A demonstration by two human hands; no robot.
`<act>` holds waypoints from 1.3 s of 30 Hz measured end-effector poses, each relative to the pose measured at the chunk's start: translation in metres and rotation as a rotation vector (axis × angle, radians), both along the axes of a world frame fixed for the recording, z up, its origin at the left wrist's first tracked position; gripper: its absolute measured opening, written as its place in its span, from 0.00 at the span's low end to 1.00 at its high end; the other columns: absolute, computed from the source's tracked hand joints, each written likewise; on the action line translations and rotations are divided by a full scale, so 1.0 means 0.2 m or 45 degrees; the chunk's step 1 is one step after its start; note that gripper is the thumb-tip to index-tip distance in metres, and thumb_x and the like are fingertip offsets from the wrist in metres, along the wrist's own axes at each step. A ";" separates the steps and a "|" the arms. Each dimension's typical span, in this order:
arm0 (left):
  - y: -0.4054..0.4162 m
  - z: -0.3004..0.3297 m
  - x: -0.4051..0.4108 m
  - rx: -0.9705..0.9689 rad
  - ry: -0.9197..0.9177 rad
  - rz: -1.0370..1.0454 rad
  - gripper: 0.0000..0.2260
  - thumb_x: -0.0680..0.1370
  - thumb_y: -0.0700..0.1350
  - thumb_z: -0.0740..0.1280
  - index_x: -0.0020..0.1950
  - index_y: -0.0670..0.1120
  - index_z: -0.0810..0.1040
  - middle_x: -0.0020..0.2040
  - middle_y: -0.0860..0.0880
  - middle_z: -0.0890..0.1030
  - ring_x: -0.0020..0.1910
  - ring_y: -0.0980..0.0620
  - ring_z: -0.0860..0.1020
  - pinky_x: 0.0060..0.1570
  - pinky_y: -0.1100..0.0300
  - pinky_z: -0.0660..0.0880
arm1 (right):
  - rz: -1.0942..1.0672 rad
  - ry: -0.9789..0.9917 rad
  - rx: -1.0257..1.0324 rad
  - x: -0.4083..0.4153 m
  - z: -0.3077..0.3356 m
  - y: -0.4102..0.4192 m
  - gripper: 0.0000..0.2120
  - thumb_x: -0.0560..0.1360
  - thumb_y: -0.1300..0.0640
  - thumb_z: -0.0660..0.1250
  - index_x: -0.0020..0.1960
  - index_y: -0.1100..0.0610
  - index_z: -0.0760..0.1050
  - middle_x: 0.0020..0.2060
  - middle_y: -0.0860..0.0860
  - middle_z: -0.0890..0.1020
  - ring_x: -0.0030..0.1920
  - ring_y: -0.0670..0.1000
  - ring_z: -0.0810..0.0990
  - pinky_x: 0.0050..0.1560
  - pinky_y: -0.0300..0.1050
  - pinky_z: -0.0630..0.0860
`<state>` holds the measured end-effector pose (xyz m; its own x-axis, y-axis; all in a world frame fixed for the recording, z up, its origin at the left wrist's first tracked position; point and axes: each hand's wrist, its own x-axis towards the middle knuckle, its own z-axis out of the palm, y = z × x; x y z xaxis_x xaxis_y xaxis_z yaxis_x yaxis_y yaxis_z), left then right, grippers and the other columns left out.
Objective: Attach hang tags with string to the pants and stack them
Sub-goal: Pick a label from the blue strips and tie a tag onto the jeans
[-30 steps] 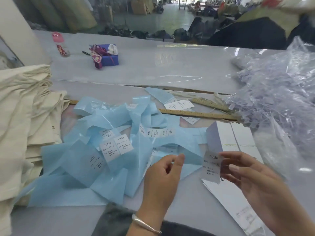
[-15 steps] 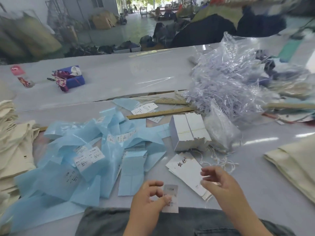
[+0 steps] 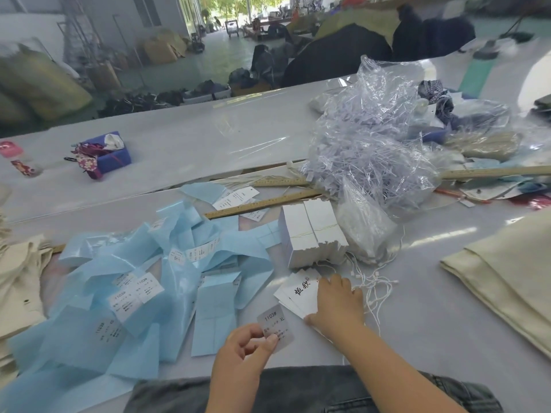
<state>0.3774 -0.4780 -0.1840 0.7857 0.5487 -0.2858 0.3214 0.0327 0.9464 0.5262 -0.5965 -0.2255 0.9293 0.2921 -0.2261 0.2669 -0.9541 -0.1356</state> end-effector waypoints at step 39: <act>-0.06 0.09 -0.26 -0.030 -0.251 0.039 0.23 0.74 0.27 0.66 0.58 0.52 0.72 0.36 0.49 0.83 0.30 0.56 0.80 0.30 0.69 0.73 | -0.473 0.186 1.485 0.03 0.11 -0.20 0.12 0.74 0.59 0.71 0.32 0.57 0.76 0.28 0.49 0.80 0.32 0.51 0.76 0.36 0.47 0.73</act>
